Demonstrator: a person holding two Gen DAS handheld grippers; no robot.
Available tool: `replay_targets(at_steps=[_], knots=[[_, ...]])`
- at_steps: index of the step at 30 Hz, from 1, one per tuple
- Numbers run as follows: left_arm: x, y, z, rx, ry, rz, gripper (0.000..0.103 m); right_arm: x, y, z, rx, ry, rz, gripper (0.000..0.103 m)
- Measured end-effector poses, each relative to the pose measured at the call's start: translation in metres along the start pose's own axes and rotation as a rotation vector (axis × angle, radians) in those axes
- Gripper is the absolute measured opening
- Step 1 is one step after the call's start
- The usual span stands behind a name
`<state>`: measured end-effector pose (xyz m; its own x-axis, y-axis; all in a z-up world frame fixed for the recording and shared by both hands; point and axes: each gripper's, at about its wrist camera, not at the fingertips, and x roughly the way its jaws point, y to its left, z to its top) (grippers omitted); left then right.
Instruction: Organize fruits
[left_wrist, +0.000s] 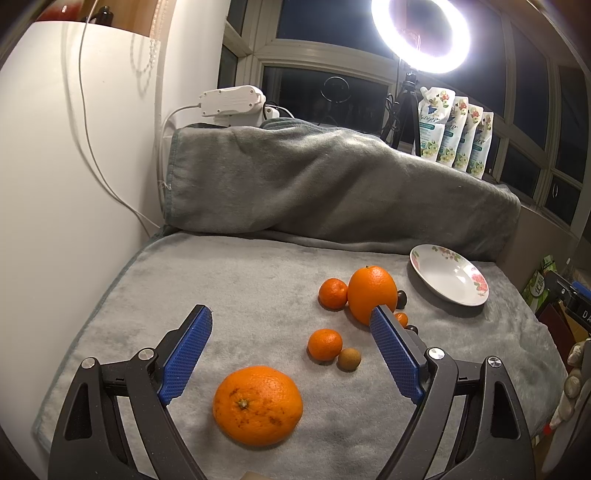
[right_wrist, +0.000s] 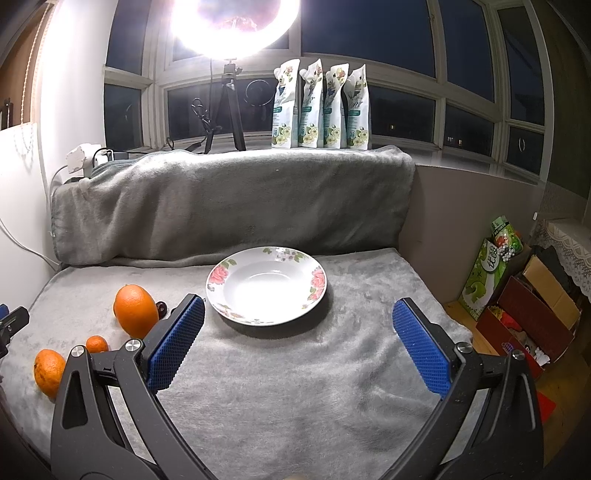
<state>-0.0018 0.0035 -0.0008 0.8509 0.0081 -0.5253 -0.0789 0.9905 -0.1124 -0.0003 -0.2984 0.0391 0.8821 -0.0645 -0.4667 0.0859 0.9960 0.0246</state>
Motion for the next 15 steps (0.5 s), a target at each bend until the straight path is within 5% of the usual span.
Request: replay_targets(at_steps=[15], knots=[[0.0040,-0.0016,-0.0031,-0.001,0.013,-0.007,0.088,0.0029,0.0038,-0.0018,-0.005,0.011,0.007,0.103]])
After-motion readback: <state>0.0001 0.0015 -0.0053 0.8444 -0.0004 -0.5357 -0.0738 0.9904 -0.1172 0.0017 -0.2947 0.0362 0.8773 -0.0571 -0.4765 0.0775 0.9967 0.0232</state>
